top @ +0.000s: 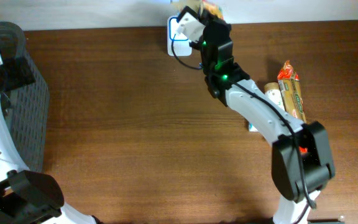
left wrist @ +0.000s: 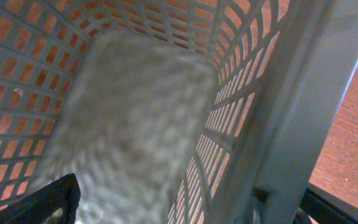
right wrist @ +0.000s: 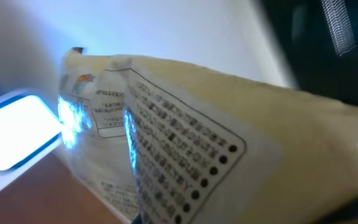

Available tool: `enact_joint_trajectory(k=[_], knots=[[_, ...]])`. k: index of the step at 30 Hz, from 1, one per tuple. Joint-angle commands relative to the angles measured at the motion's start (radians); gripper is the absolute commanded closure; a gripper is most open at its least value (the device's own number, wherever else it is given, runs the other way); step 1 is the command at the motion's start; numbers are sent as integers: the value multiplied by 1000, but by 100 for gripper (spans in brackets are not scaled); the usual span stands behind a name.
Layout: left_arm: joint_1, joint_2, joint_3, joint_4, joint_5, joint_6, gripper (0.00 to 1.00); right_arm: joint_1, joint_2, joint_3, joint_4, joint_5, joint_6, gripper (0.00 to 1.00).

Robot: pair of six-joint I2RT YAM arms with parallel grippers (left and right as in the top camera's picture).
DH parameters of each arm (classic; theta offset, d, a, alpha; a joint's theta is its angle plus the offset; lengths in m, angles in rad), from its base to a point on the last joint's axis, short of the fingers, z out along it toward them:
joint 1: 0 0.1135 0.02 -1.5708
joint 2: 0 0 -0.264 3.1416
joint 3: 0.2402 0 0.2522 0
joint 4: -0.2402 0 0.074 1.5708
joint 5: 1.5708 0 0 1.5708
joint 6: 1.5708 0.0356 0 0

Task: Scan the item barcode
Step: 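Lift the pouch and hold its barcode in front of the scanner, then carry the pouch right and drop it onto the scanned items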

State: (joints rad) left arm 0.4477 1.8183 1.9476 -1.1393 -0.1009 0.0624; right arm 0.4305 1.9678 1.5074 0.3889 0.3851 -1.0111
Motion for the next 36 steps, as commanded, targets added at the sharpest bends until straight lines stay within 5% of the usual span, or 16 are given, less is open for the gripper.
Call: enact_joint_trajectory(k=[1, 4, 13, 31, 34, 36], knots=[[7, 1, -3, 2, 8, -6, 1, 7, 132, 10, 238, 19, -334, 96], [7, 1, -3, 2, 8, -6, 1, 6, 229, 11, 419, 15, -459, 96], [7, 1, -3, 1, 8, -6, 1, -12, 248, 13, 409, -98, -579, 96], [7, 1, -3, 2, 8, -6, 1, 87, 148, 12, 524, 8, -660, 96], [7, 1, -3, 2, 8, -6, 1, 154, 50, 10, 381, 118, -659, 96], [7, 1, -3, 1, 8, -5, 1, 214, -36, 8, 97, 132, -584, 96]])
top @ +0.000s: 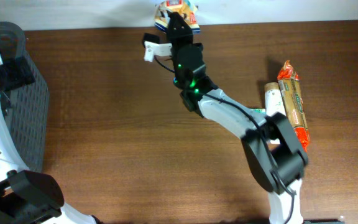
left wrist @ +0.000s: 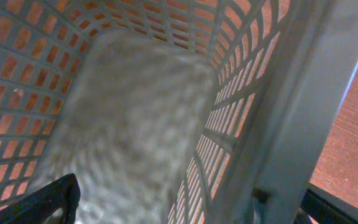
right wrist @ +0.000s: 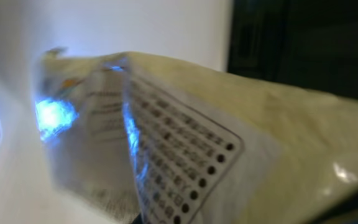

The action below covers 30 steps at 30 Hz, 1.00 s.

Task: Scan the item barcode
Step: 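Carry the pouch right and drop it onto the scanned items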

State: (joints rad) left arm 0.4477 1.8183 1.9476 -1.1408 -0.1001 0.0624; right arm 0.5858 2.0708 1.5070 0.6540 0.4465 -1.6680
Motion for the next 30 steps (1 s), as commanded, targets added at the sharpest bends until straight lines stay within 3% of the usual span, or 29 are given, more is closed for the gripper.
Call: enact_joint_trajectory(k=[1, 3, 6, 8, 11, 14, 18, 23, 27, 28, 30], knots=[[7, 1, -3, 3, 7, -5, 1, 75, -160, 8, -224, 71, 118, 96], [7, 1, -3, 3, 7, -6, 1, 135, -252, 8, -444, 53, 386, 96], [7, 1, -3, 3, 7, -6, 1, 152, -390, 8, -758, -163, 863, 96], [7, 1, -3, 3, 7, -6, 1, 113, -473, 8, -987, -406, 1191, 96], [7, 1, -3, 3, 7, -6, 1, 2, -576, 9, -1269, -591, 1490, 96], [7, 1, -3, 3, 7, -5, 1, -167, -631, 9, -1454, -593, 1592, 96], [7, 1, -3, 3, 7, -6, 1, -530, -575, 2, -1658, -593, 1682, 96], [7, 1, -3, 3, 7, -6, 1, -831, -372, -27, -1663, -597, 1704, 94], [7, 1, -3, 3, 7, -5, 1, -916, -304, -27, -1659, -594, 1707, 83], [7, 1, -3, 3, 7, -6, 1, -935, -308, -13, -1653, -594, 1735, 76], [7, 1, -3, 3, 7, -5, 1, -947, -328, 47, -1688, -594, 1757, 32]])
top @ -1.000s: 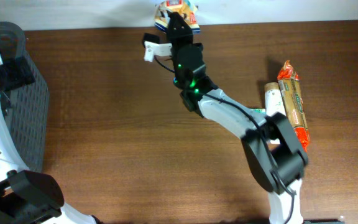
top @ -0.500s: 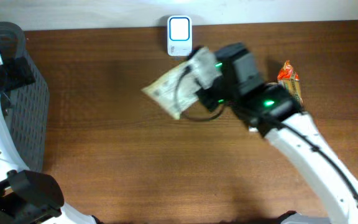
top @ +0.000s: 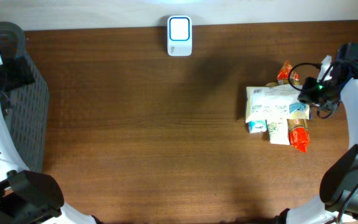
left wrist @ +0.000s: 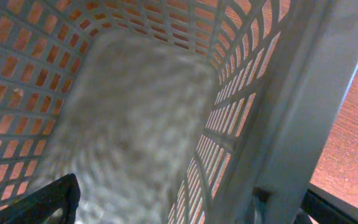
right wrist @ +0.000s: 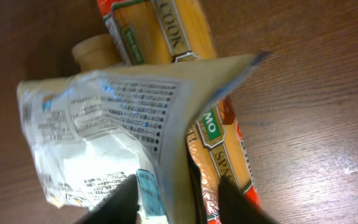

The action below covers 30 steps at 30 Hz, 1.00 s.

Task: Scan the item barcode

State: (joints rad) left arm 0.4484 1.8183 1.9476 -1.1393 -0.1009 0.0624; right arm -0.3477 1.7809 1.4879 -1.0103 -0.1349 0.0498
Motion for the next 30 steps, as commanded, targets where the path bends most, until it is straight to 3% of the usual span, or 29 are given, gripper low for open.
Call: enact_joint_trajectory(k=[1, 5, 8, 12, 15, 21, 23, 25, 26, 30], knots=[[6, 1, -3, 1, 8, -6, 1, -14, -59, 106, -47, -12, 43, 4], [6, 1, -3, 1, 8, -5, 1, -12, -162, 312, -180, -90, 62, 1], [6, 1, -3, 1, 8, -6, 1, 8, -294, 382, -302, -380, -99, 1], [6, 1, -3, 2, 8, -6, 1, 79, -493, 382, -442, -390, -88, 1], [6, 1, -3, 2, 8, -6, 1, 112, -619, 382, -507, -449, 79, 1], [6, 1, -3, 1, 8, -6, 1, 112, -732, 380, -568, -374, 78, 1], [6, 1, -3, 2, 8, -5, 1, 112, -735, 375, -575, -320, -15, 1], [6, 1, -3, 2, 8, -6, 1, 112, -756, 316, -531, -289, -197, 1], [6, 1, -3, 1, 8, -6, 1, 112, -782, 278, -490, -290, -218, 1], [6, 1, -3, 1, 8, -6, 1, 173, -1061, -196, 37, -229, -218, 1]])
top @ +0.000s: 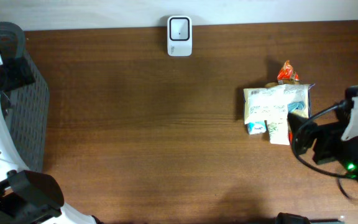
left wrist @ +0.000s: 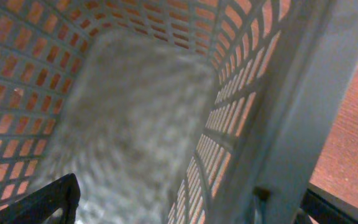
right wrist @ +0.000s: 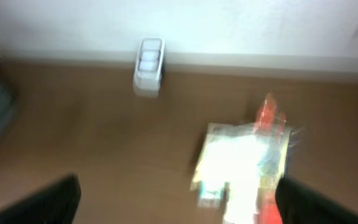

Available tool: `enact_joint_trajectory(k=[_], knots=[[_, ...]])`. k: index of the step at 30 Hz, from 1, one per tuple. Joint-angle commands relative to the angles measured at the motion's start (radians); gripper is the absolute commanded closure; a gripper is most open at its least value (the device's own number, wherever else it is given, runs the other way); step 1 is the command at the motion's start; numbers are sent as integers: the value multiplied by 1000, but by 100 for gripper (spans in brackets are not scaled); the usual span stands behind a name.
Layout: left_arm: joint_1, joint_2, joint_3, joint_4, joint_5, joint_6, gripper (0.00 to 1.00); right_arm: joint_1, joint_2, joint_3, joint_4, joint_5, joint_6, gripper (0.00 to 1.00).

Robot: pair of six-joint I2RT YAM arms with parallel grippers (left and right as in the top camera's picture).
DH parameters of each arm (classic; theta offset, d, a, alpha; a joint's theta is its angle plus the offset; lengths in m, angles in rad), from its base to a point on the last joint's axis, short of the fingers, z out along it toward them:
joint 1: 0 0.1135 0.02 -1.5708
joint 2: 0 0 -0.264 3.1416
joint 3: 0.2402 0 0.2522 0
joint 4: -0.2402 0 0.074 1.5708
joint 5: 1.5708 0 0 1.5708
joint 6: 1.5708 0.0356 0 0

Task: Scan the item barcode

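The white scanner (top: pixel 179 28) stands at the table's back edge; the blurred right wrist view shows this scanner (right wrist: pixel 149 68) too. A white printed bag (top: pixel 272 99) lies on top of a pile of groceries at the right, pale and blurred as a bag (right wrist: pixel 244 165) from the wrist. My right gripper (right wrist: pixel 179 205) hangs open and empty, high above the table and in front of the pile. My left gripper (left wrist: pixel 185 208) is open over the grey basket (left wrist: pixel 135 112), with the basket's wall running between its fingers.
A red-orange spaghetti pack (top: pixel 286 71) pokes out behind the bag, with small boxes (top: pixel 263 126) under its front edge. The grey basket (top: pixel 17 93) fills the table's left end. My right arm (top: pixel 334 146) lies at the front right corner.
My right gripper was down at the white bag on the pile. Now it is open, drawn back toward the front right and higher, and the bag lies free. The left arm has not moved.
First my right gripper held the white bag at the scanner, blue light falling on its print. Then it held the bag at the back edge a little further left. Then the bag was down on the grocery pile at the right, and now the gripper is clear of it.
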State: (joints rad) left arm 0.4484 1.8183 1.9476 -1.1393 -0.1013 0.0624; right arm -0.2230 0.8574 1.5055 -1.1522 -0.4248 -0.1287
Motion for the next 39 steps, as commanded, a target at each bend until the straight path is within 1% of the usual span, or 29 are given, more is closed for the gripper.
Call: enact_joint_trajectory(k=[1, 2, 4, 5, 6, 8, 9, 10, 14, 16, 18, 37, 39], knots=[[6, 1, -3, 2, 8, -6, 1, 72, -187, -312, 282, 78, -39, 1], [6, 1, -3, 2, 8, -6, 1, 105, -267, -468, 441, 91, -39, 1], [6, 1, -3, 2, 8, -6, 1, 164, -452, -863, 806, 97, -39, 1], [6, 1, -3, 2, 8, -6, 1, 173, -499, -974, 903, 97, -38, 1], [6, 1, -3, 1, 8, -6, 1, 178, -527, -1040, 962, 98, -29, 1], [6, 1, -3, 2, 8, -6, 1, 179, -615, -1238, 1144, 114, 66, 1], [6, 1, -3, 2, 8, -6, 1, 179, -653, -1308, 1207, 127, 101, 1], [6, 1, -3, 2, 8, -5, 1, 180, -682, -1354, 1240, 129, 104, 1], [6, 1, -3, 1, 8, -6, 1, 235, -819, -1501, 1249, 262, 103, 1], [6, 1, -3, 2, 8, -6, 1, 243, -854, -1500, 1143, 287, 104, 1], [6, 1, -3, 2, 8, -6, 1, 244, -854, -1500, 1083, 291, 104, 1], [6, 1, -3, 2, 8, -6, 1, 243, -854, -1500, 1087, 280, 104, 1], [6, -27, -3, 2, 8, -6, 1, 243, -854, -1500, 1087, 280, 104, 1]])
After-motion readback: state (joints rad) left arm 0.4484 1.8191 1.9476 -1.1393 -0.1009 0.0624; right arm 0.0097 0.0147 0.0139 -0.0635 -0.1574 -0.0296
